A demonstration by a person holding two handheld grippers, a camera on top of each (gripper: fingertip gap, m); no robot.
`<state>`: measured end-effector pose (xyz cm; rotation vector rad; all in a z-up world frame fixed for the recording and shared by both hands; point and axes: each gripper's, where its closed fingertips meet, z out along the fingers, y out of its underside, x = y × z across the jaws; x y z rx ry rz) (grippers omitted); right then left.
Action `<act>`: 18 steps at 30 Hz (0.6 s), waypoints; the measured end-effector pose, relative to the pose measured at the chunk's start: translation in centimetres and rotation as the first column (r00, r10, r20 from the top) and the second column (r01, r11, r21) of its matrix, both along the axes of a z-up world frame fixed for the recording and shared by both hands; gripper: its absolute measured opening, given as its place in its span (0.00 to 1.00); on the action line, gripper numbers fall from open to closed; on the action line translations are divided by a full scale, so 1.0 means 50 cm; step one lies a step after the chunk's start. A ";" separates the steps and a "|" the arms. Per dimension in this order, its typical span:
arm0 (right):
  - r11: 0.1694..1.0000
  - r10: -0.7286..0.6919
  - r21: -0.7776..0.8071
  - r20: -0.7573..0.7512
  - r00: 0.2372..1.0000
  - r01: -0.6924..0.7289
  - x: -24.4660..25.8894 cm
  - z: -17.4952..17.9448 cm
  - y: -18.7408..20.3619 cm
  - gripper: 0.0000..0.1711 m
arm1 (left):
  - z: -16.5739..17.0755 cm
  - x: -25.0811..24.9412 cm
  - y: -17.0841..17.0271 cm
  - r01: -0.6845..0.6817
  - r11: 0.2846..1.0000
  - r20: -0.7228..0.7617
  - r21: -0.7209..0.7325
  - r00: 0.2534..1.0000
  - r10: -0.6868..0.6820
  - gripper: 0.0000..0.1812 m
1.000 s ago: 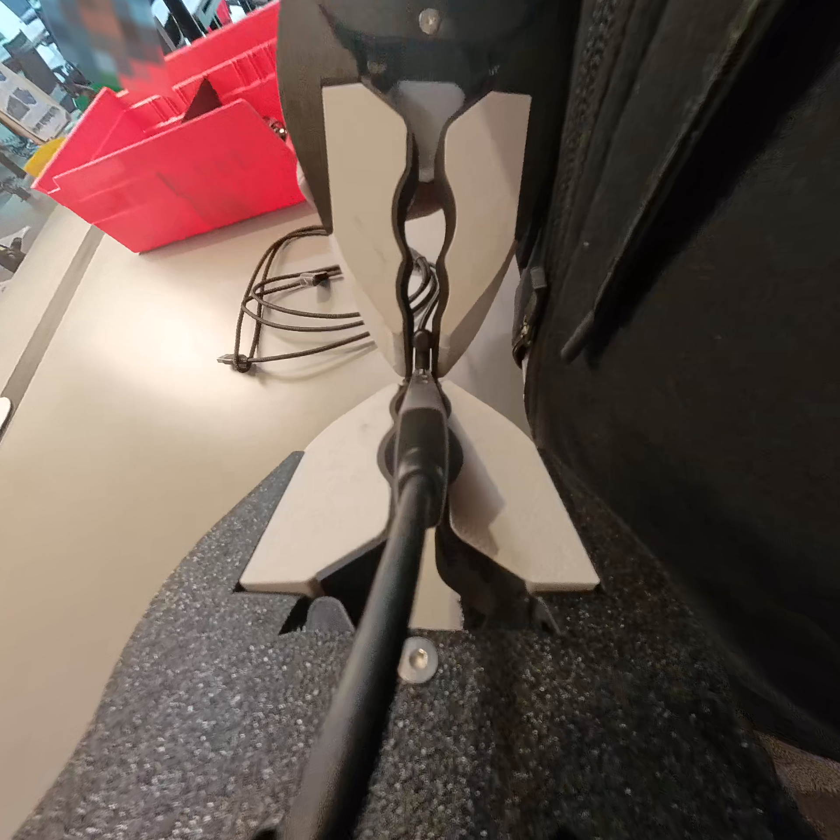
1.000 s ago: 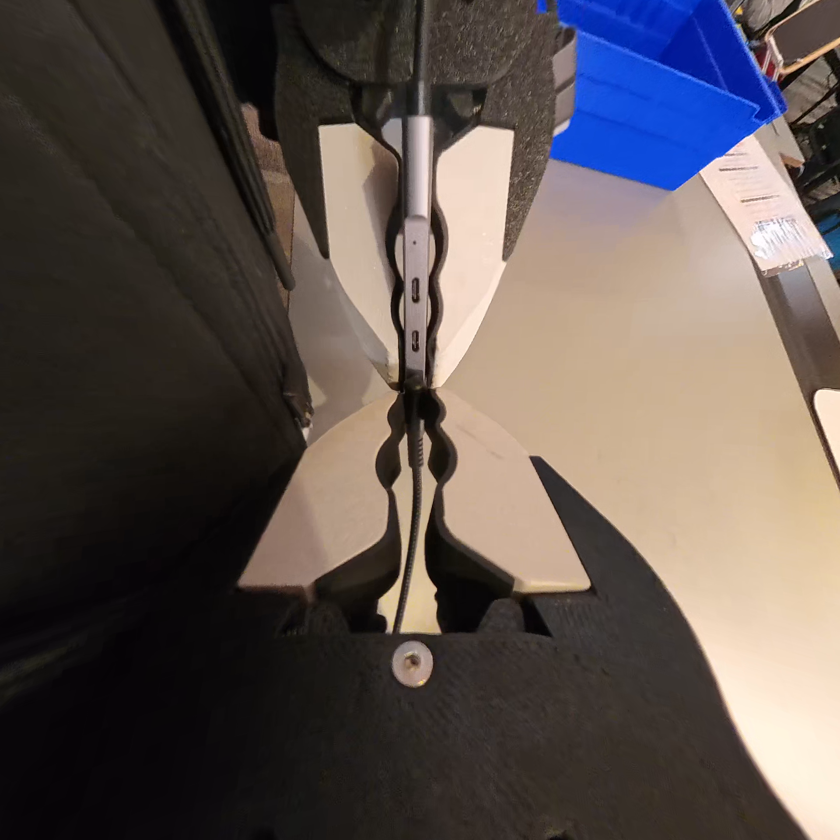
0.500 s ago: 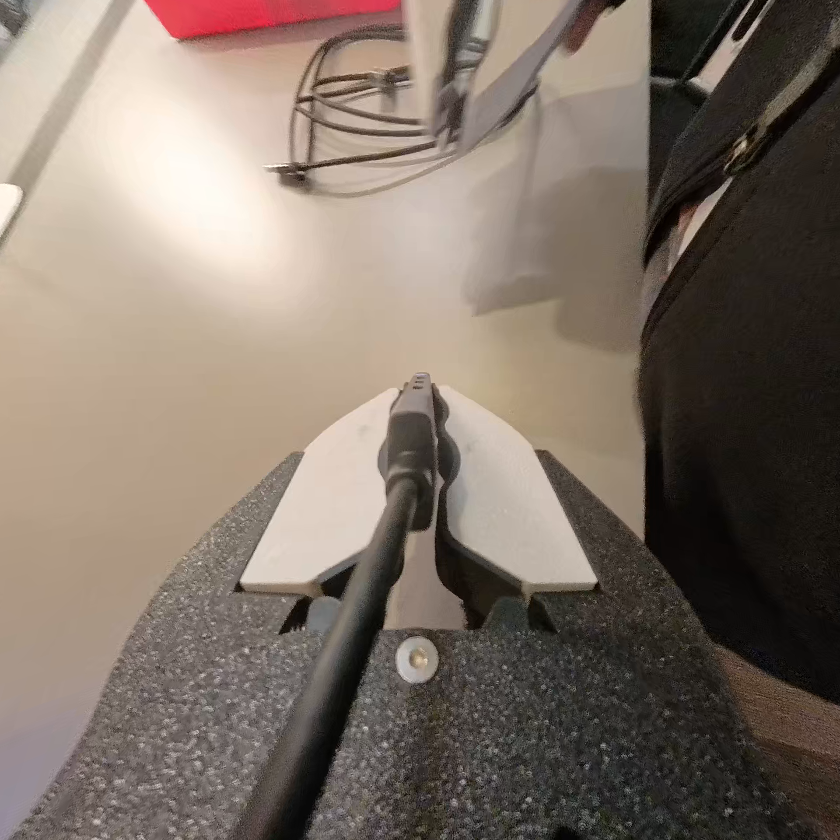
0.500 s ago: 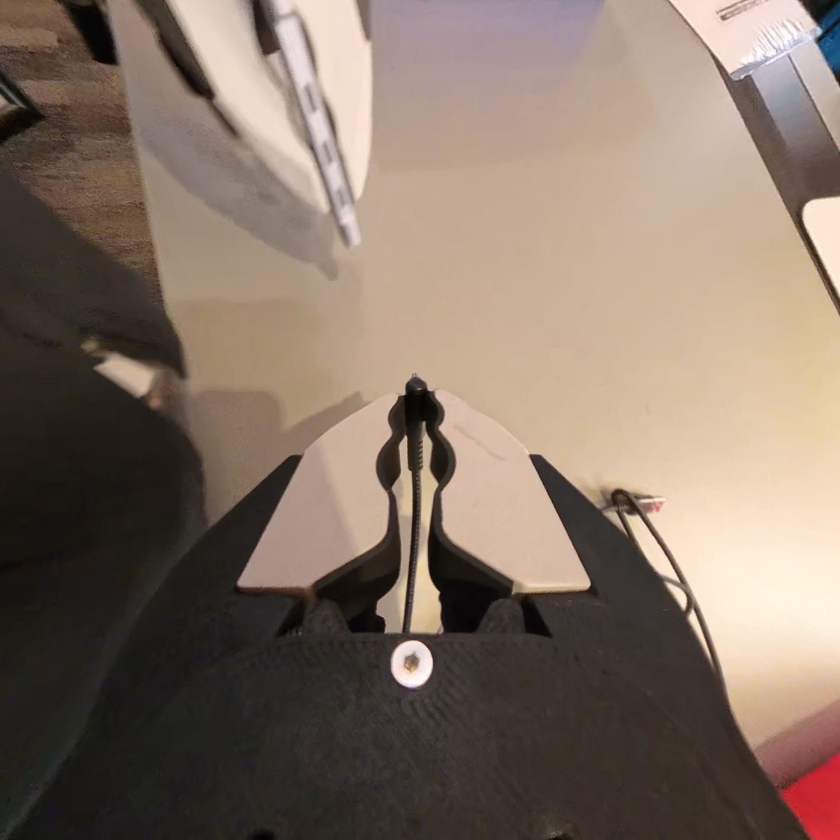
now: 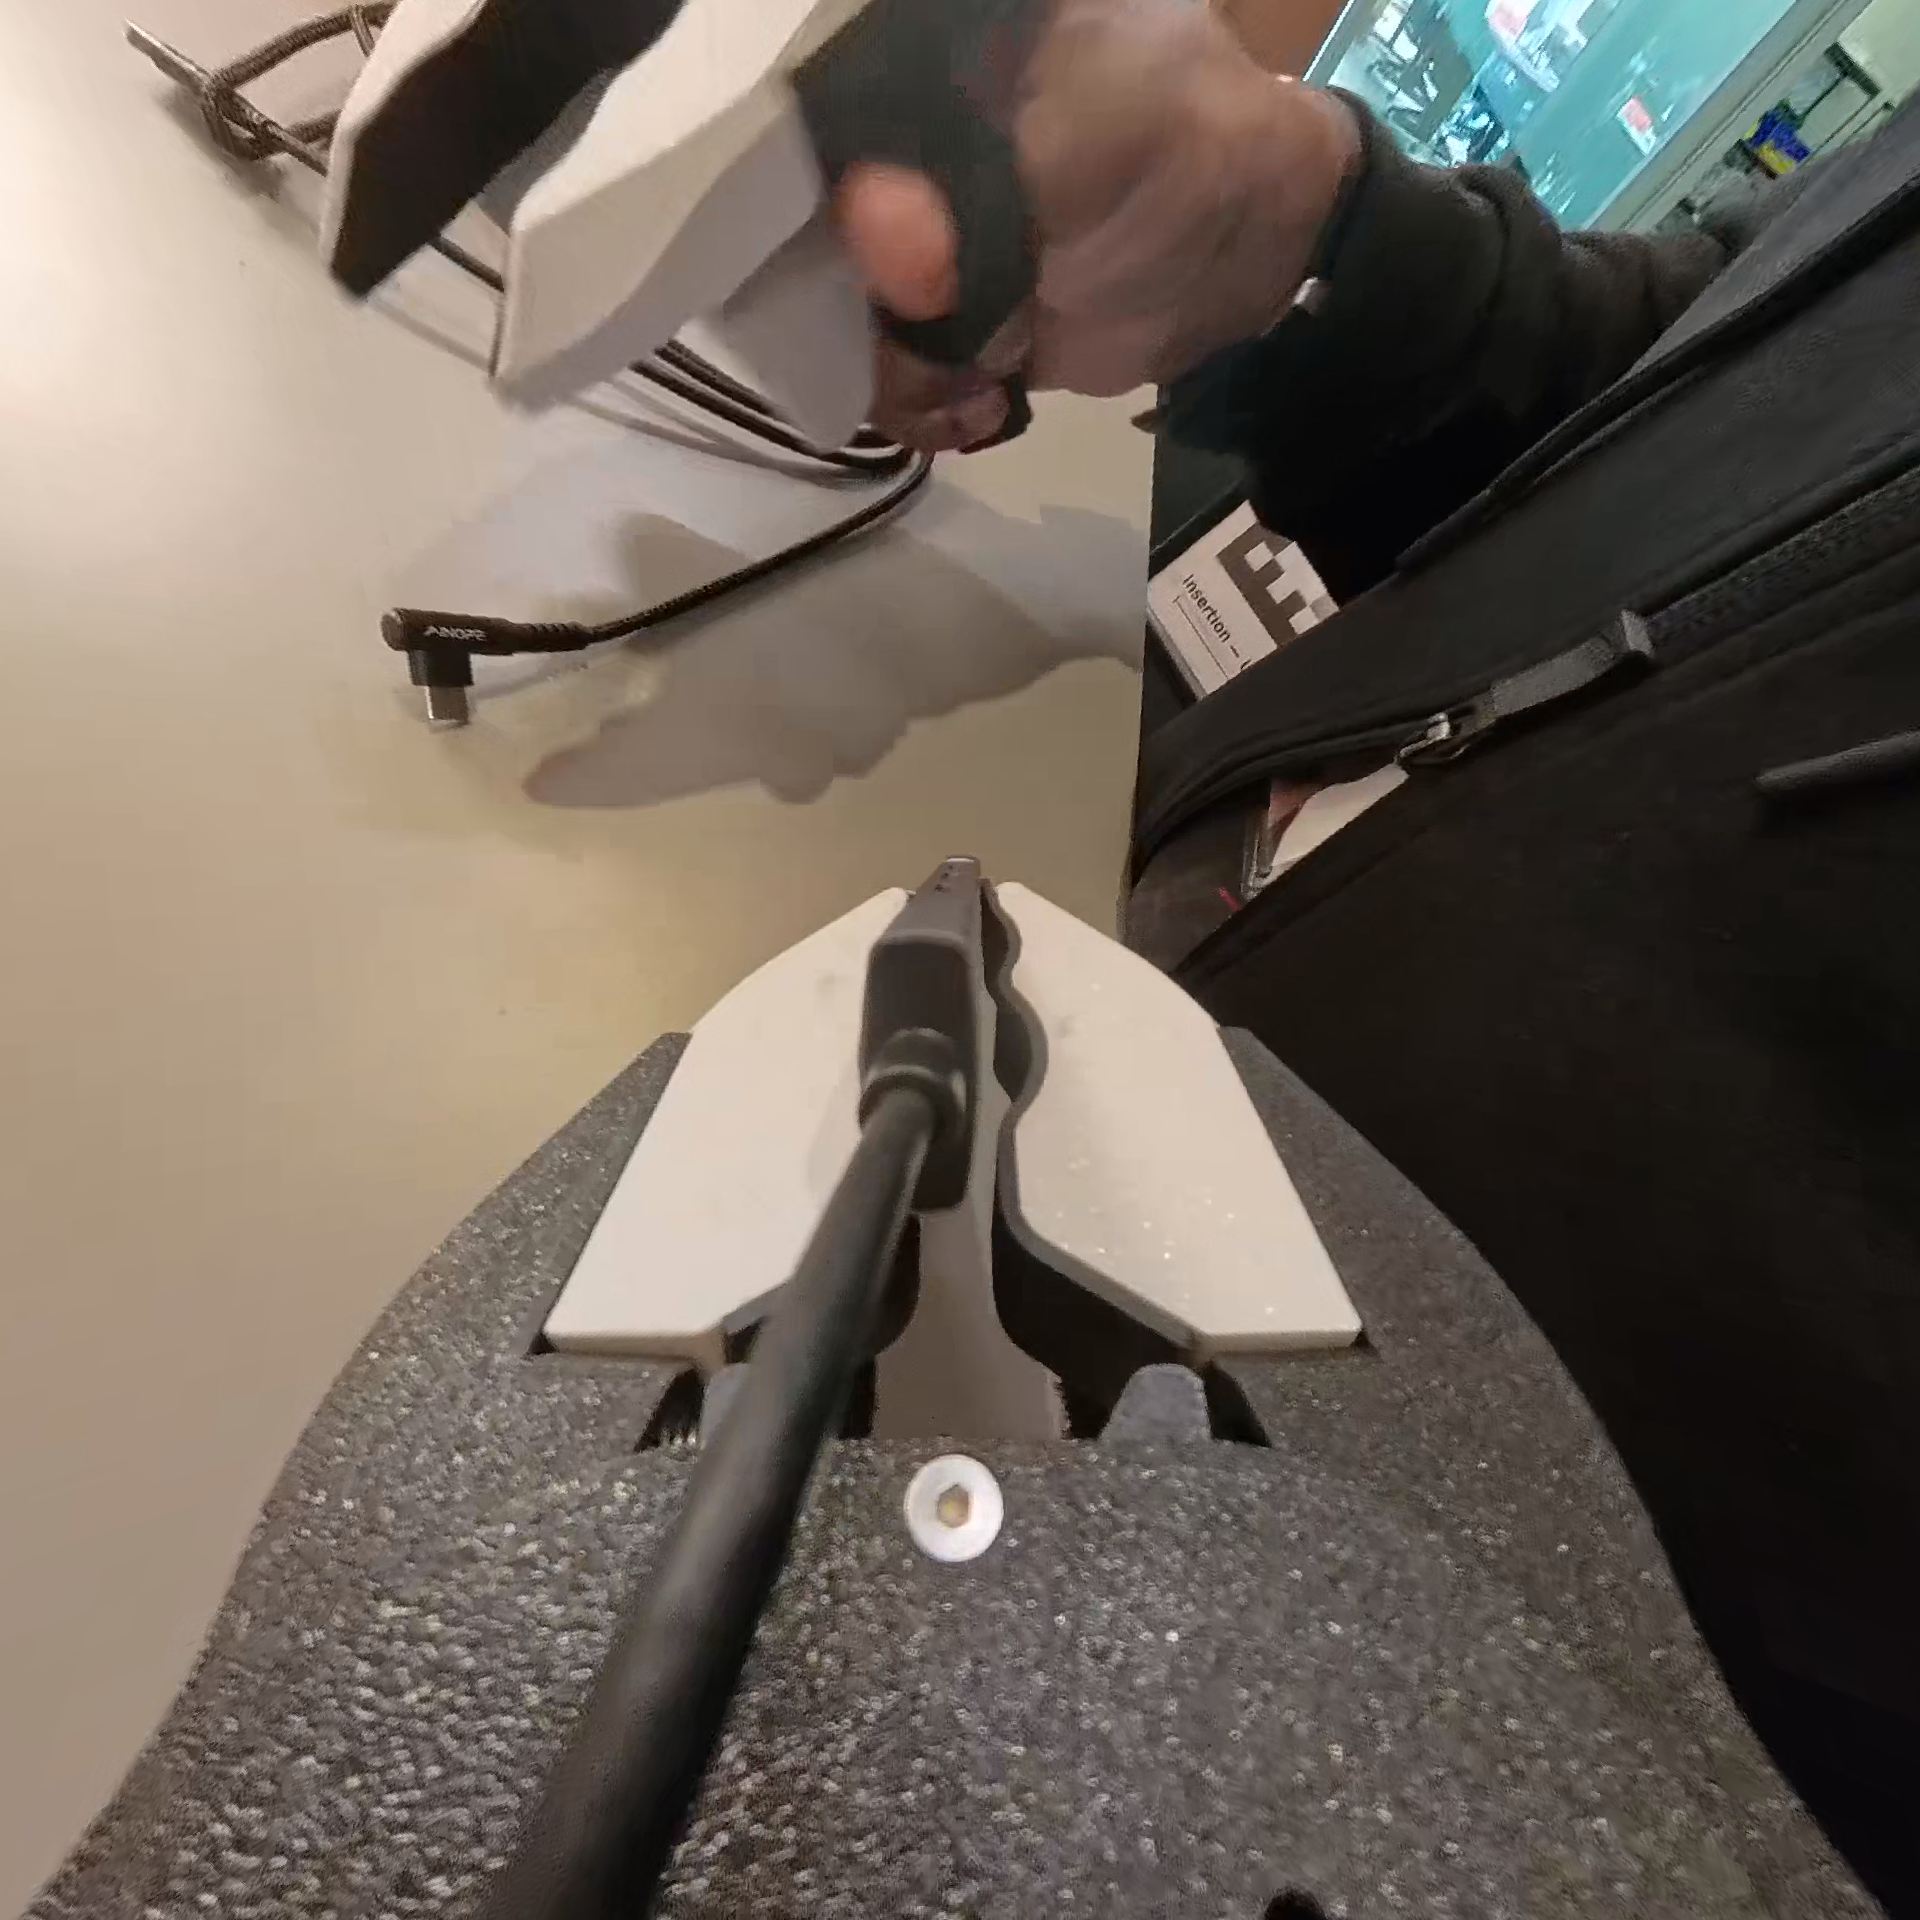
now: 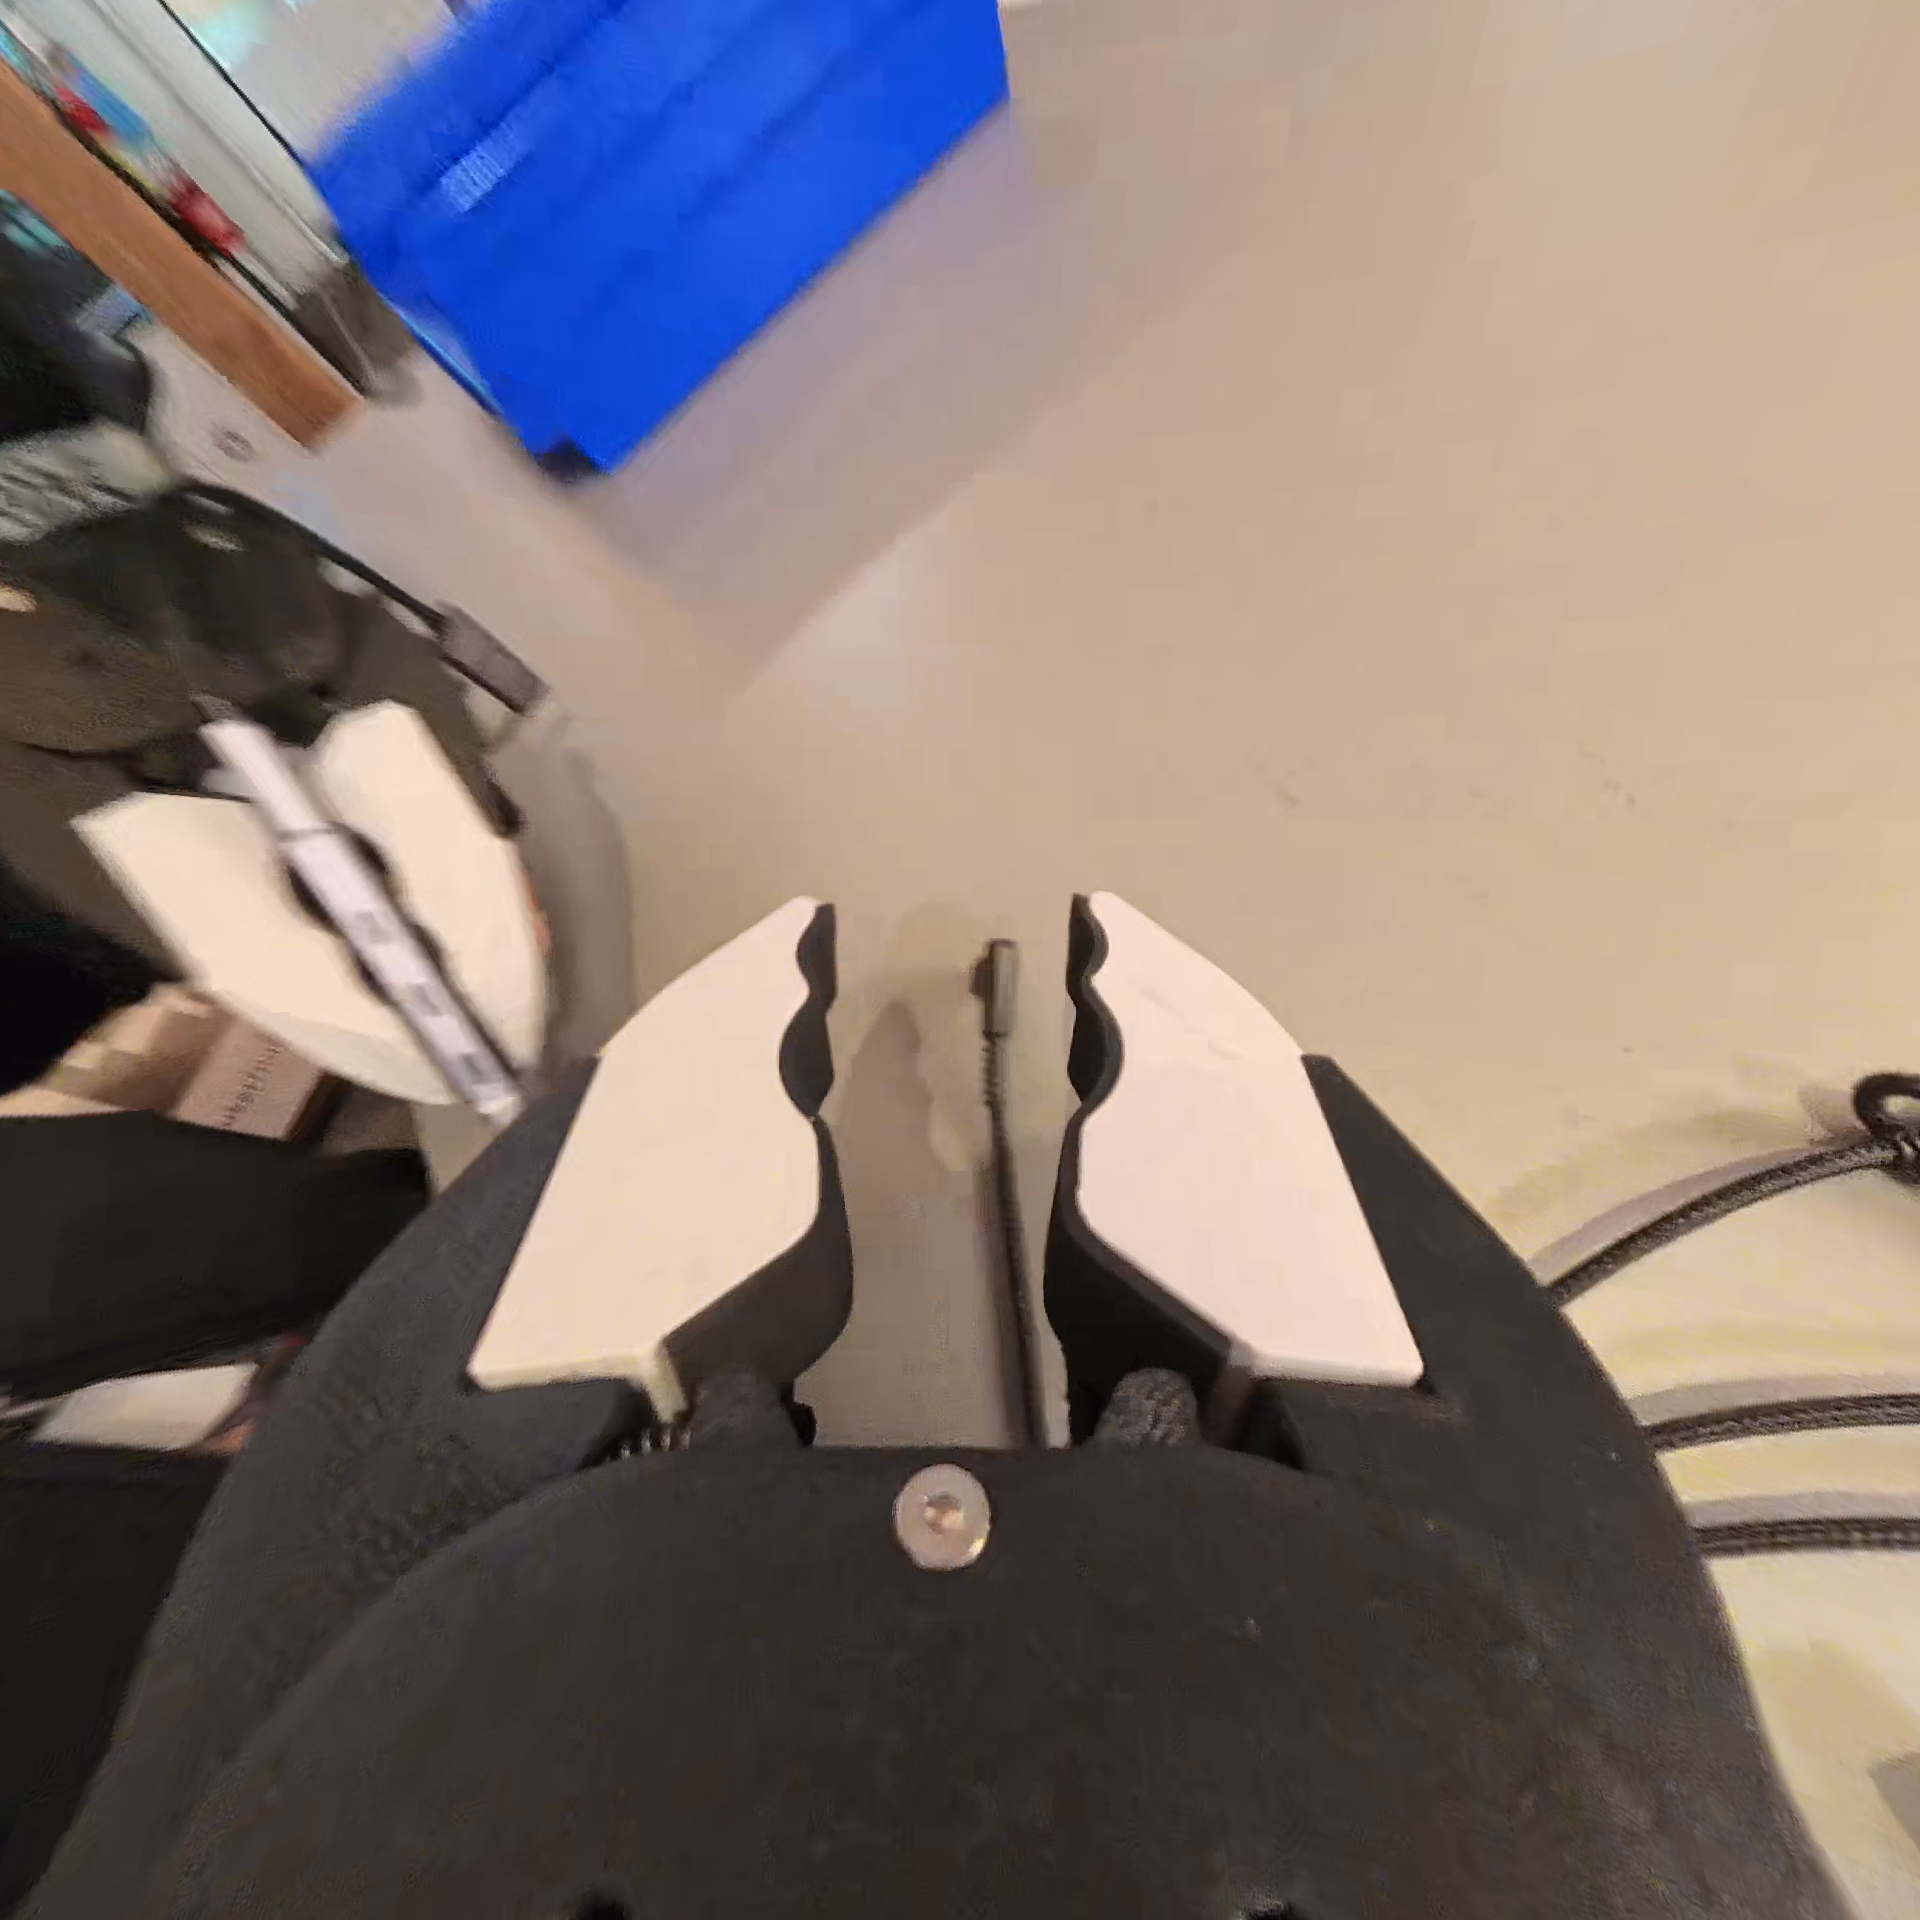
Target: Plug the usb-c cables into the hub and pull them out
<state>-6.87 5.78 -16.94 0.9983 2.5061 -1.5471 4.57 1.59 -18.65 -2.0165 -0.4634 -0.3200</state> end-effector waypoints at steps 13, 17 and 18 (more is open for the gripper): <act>0.937 0.265 -0.211 -0.088 0.960 -0.278 0.175 0.073 -0.050 0.20 | 0.085 -0.049 0.062 -0.046 0.978 0.006 0.204 0.999 0.046 0.06; 0.925 0.306 -0.205 -0.094 0.947 -0.319 0.200 0.074 -0.034 0.19 | 0.108 -0.047 0.064 -0.040 0.960 0.041 0.278 0.999 0.030 0.06; 0.927 0.300 -0.203 -0.096 0.949 -0.314 0.201 0.073 -0.035 0.19 | 0.108 -0.044 0.067 -0.035 0.959 0.045 0.282 0.999 0.023 0.06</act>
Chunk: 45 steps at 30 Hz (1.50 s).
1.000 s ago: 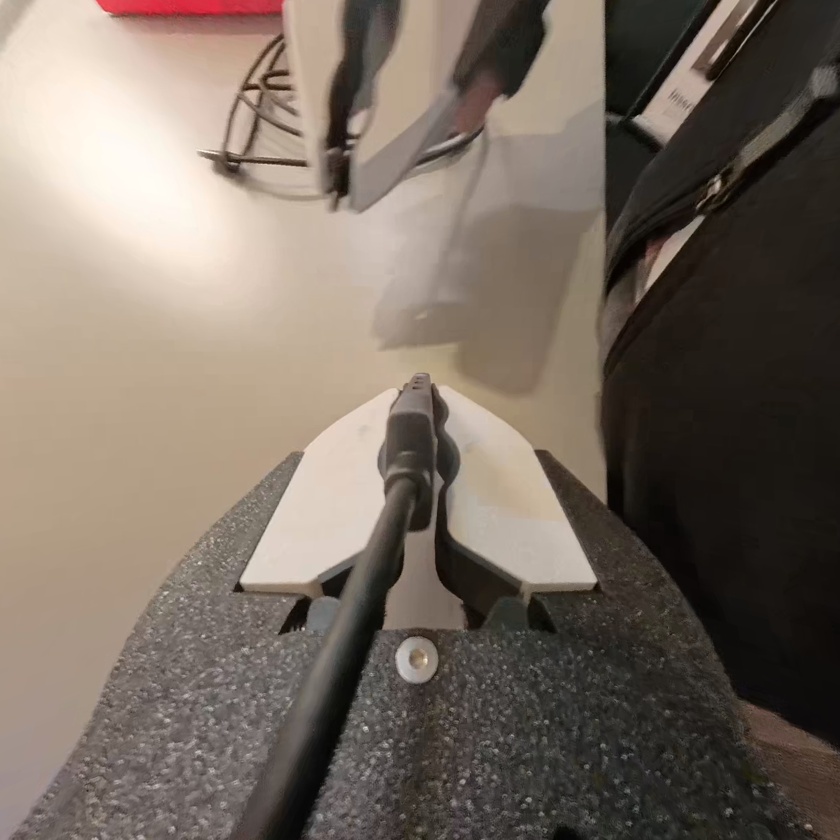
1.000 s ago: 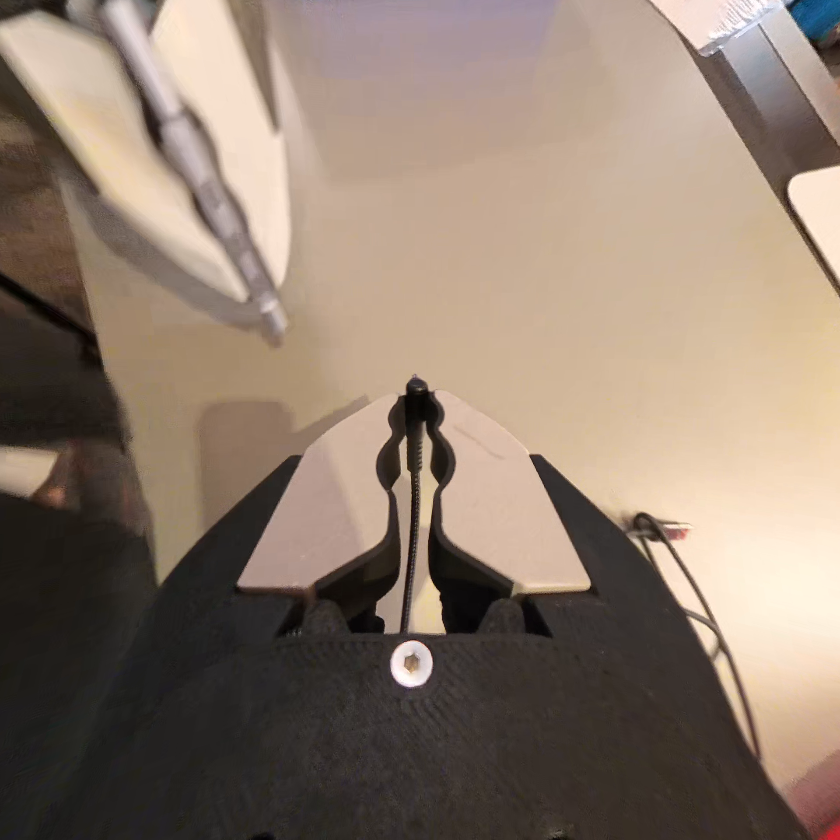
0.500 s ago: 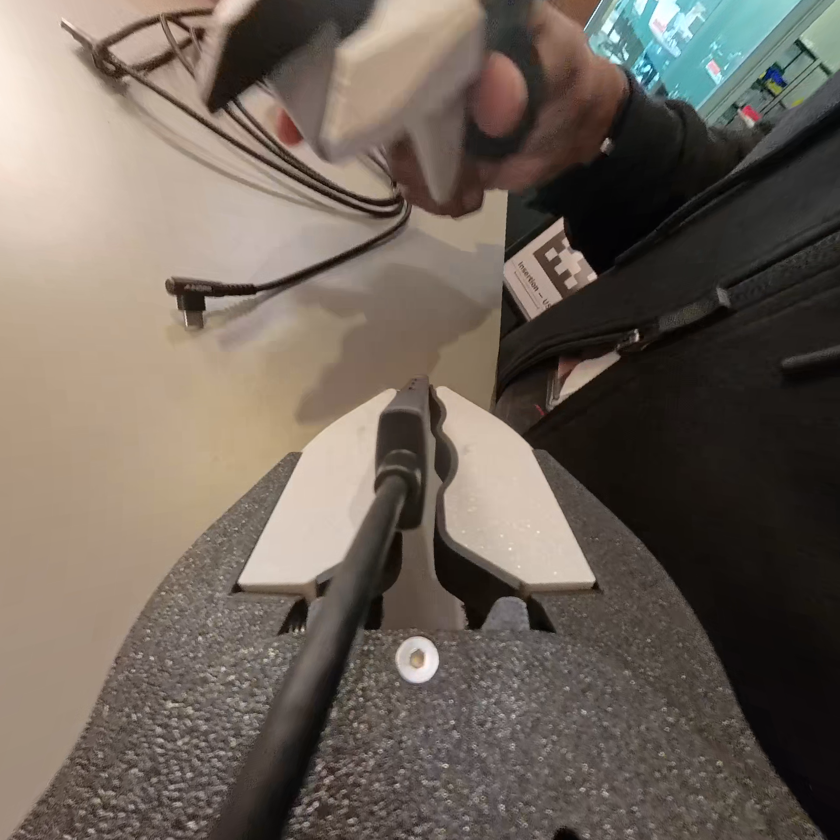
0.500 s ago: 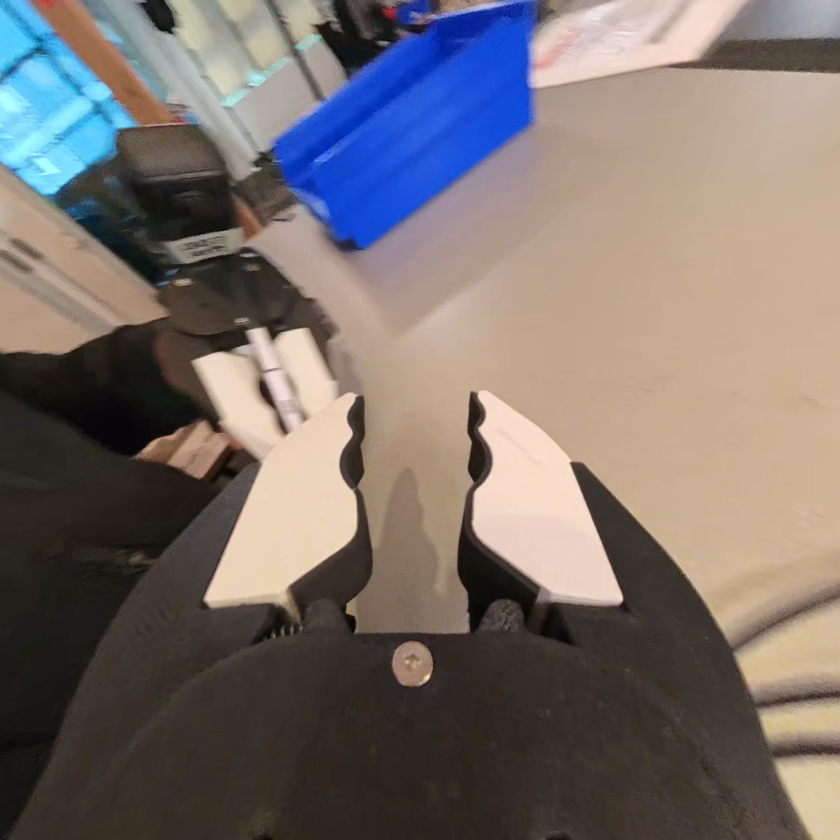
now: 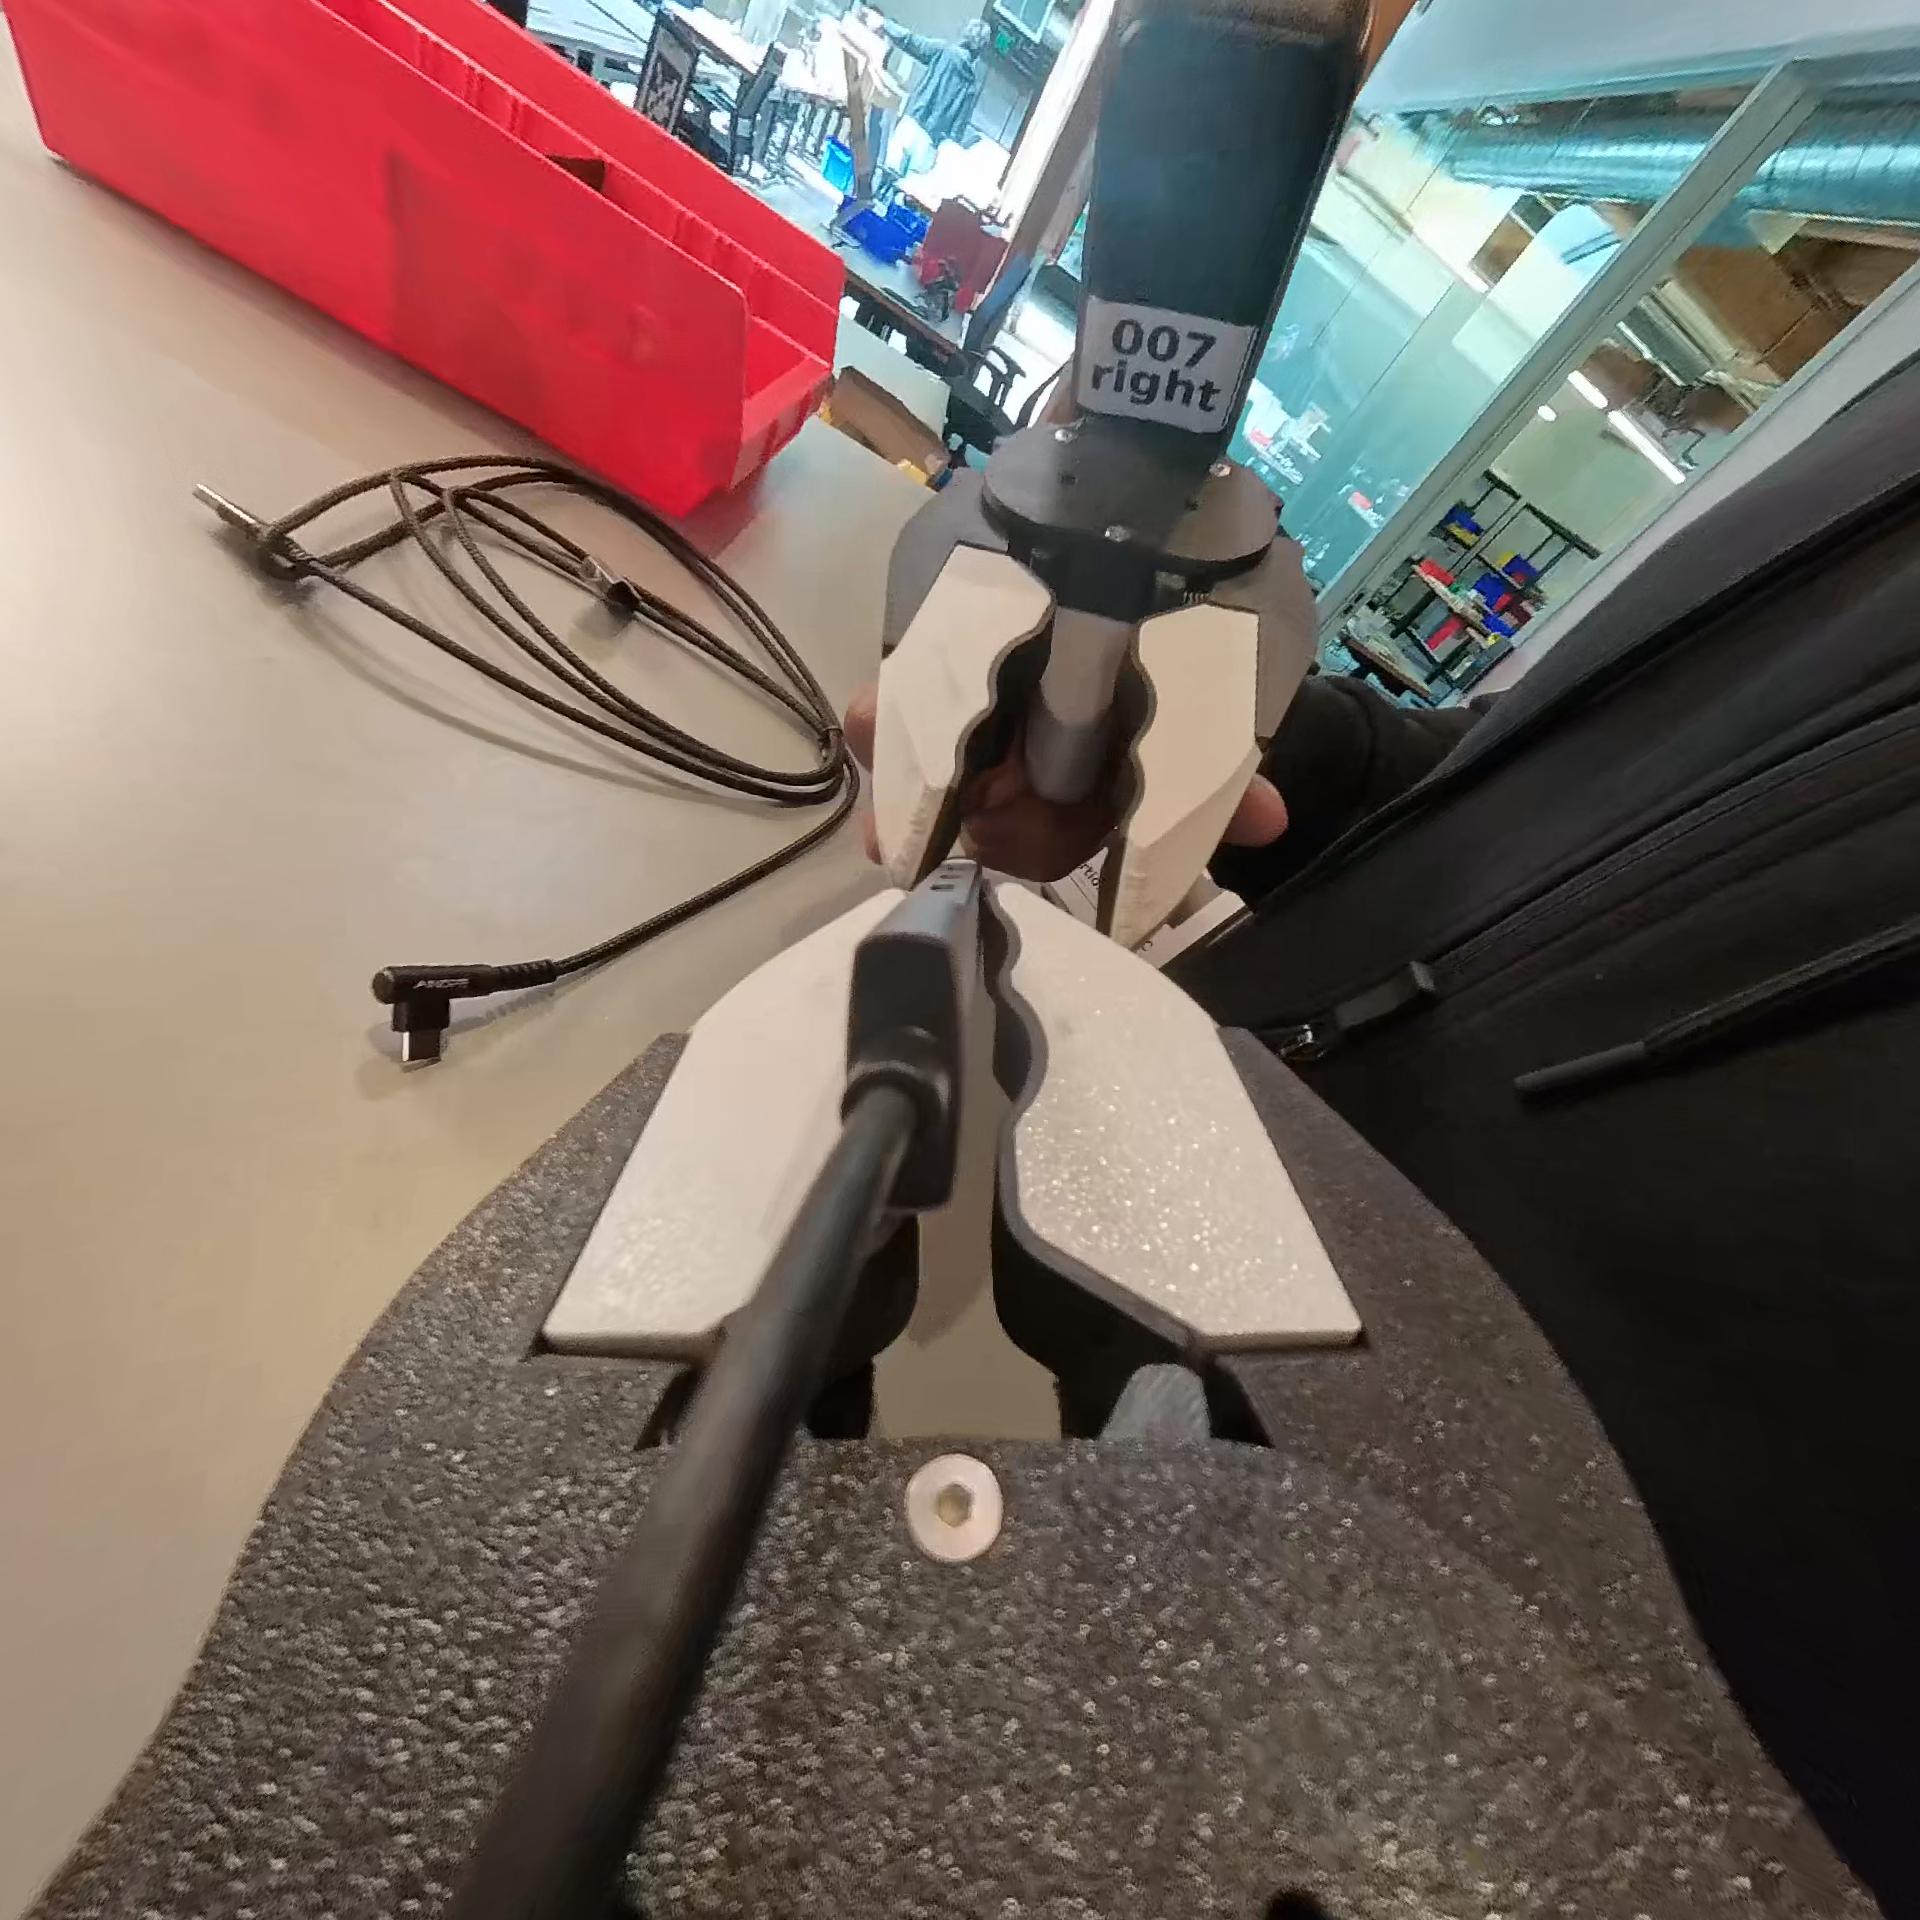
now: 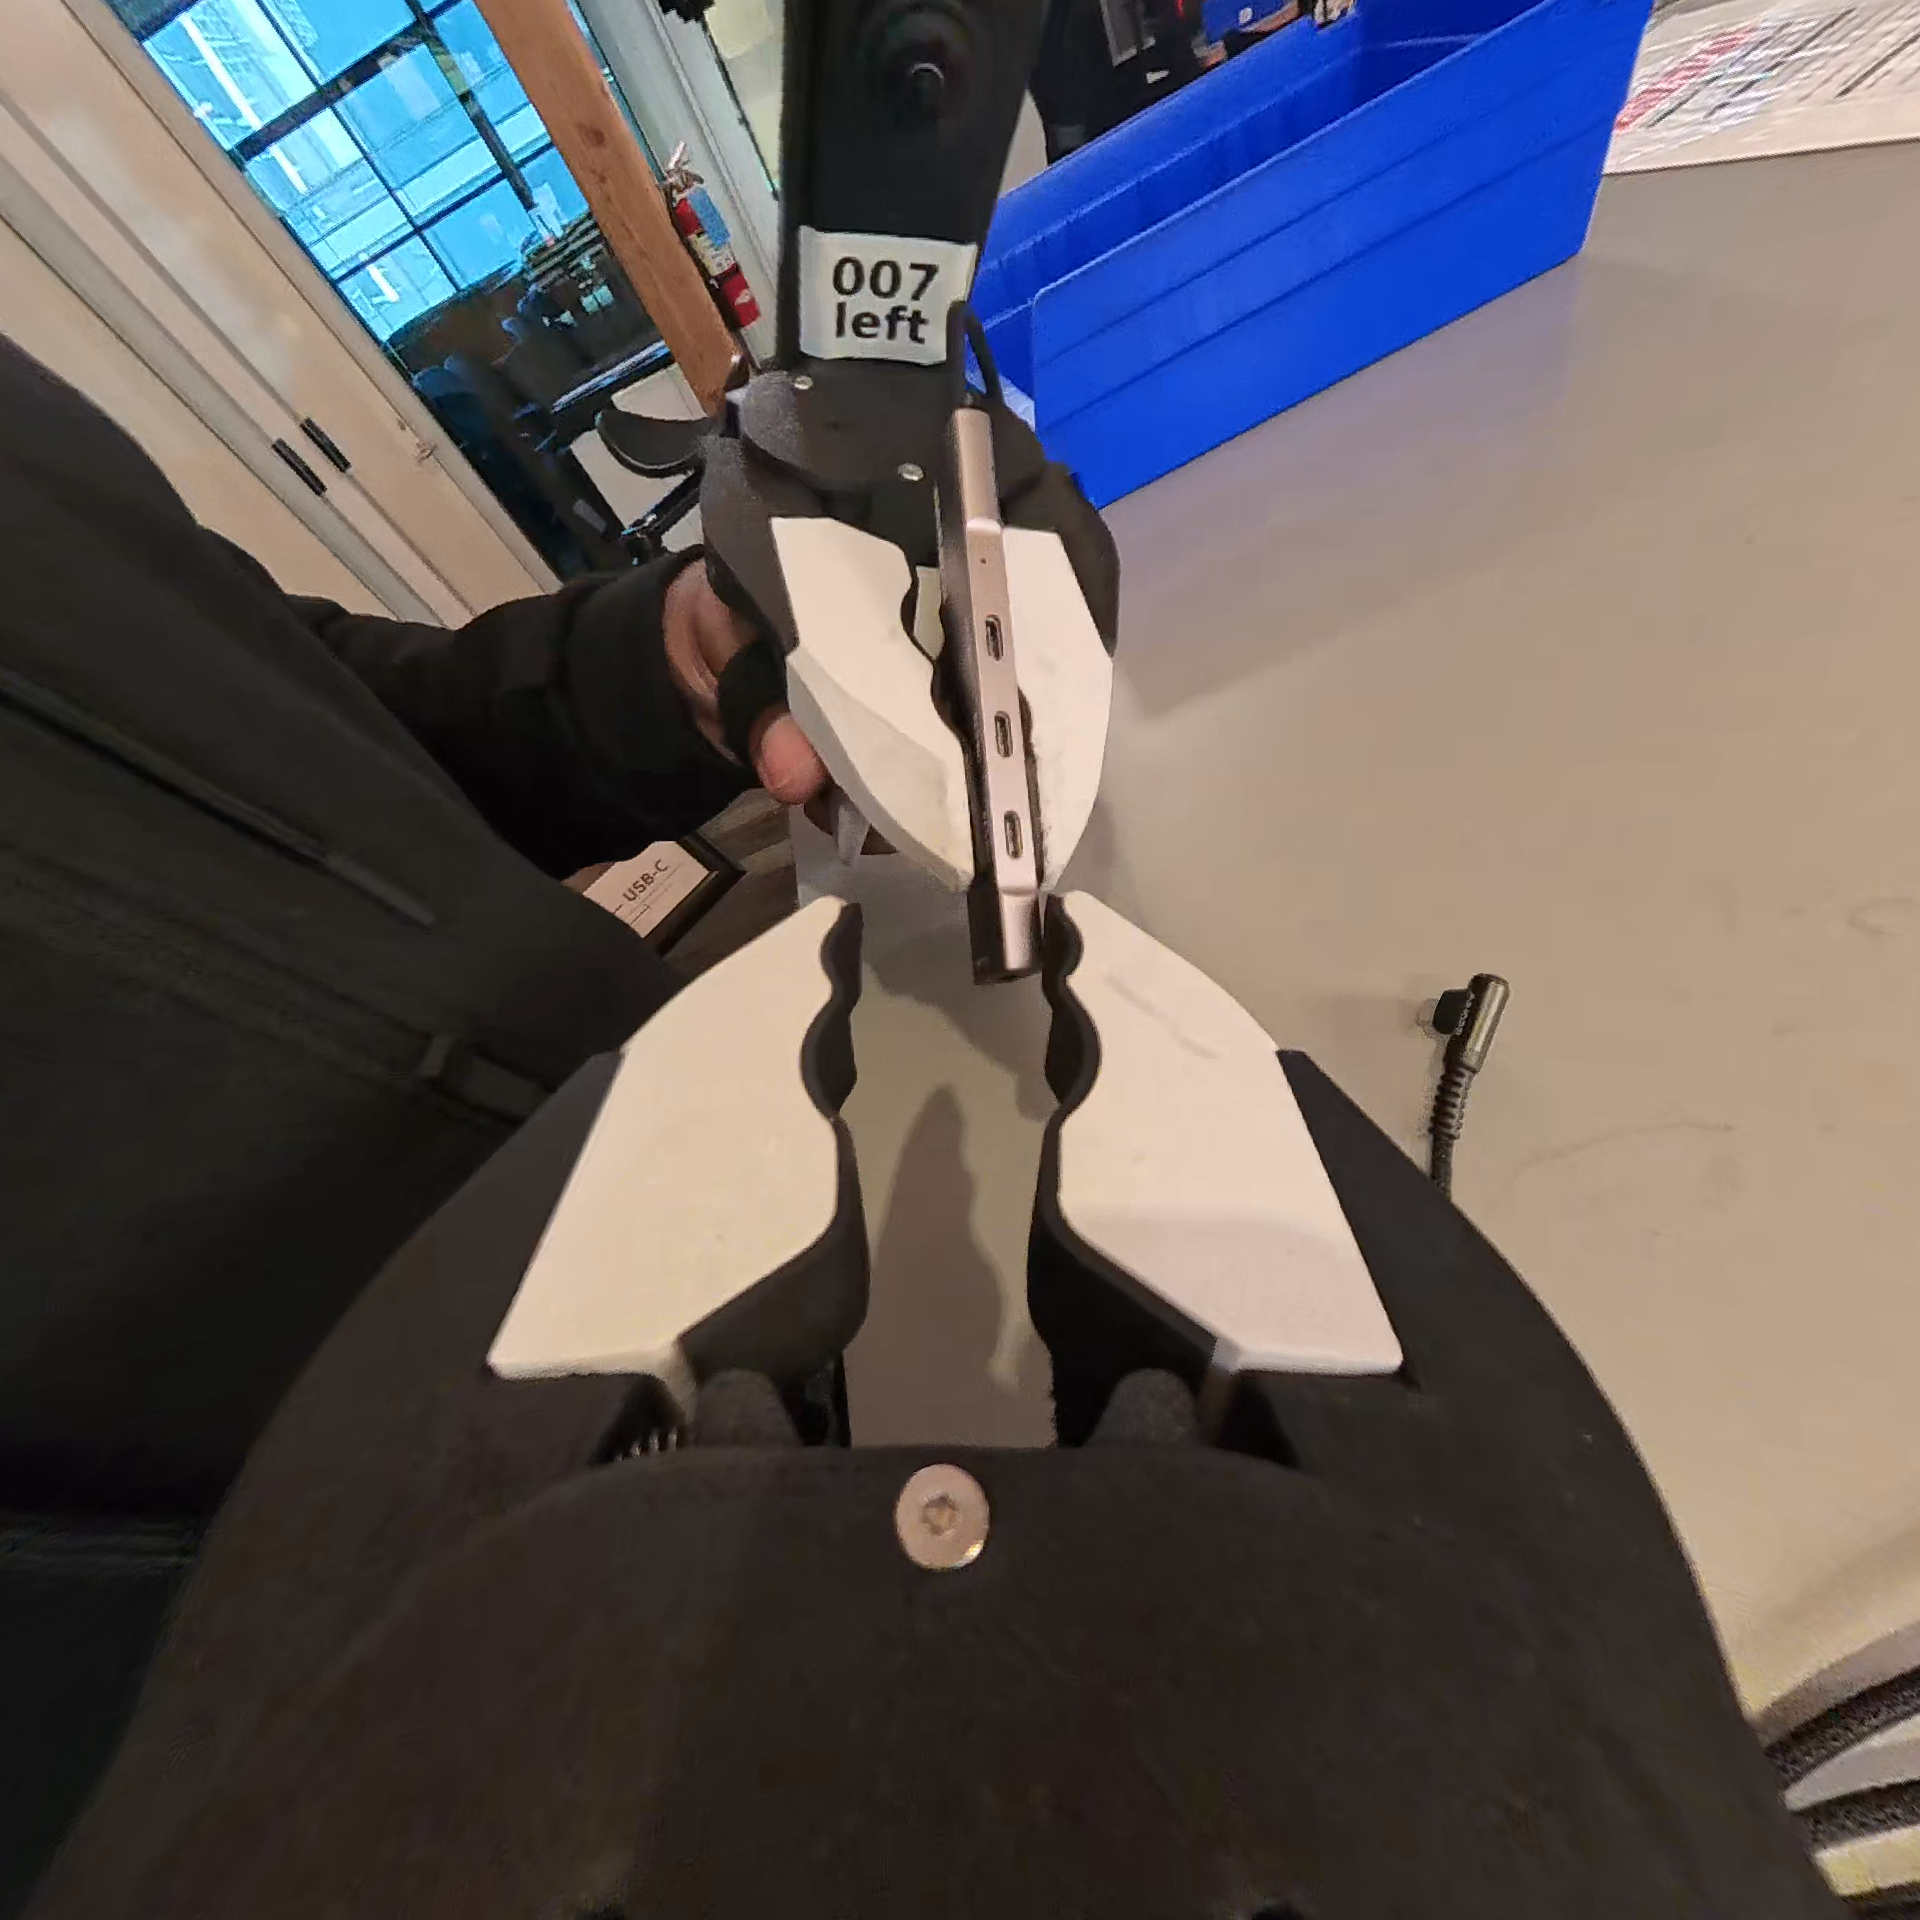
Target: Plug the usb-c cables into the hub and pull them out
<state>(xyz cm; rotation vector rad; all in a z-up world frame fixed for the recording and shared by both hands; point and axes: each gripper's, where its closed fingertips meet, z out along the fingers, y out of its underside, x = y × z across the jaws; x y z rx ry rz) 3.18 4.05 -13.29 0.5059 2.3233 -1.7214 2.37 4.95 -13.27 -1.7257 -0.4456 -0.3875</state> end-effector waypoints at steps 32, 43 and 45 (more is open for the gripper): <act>0.993 -0.030 -0.111 0.011 0.999 0.031 -0.044 0.029 0.018 0.05 | 0.051 -0.031 0.014 -0.100 0.982 0.015 0.160 0.995 0.099 0.14; 0.981 -0.110 -0.161 -0.006 0.994 0.107 -0.081 0.056 0.057 0.05 | 0.003 0.026 -0.018 -0.010 0.999 0.070 0.036 0.997 0.008 0.18; 0.978 -0.118 -0.173 -0.001 0.993 0.116 -0.086 0.062 0.064 0.05 | 0.004 0.043 -0.036 0.023 1.000 0.026 0.000 0.999 -0.023 0.18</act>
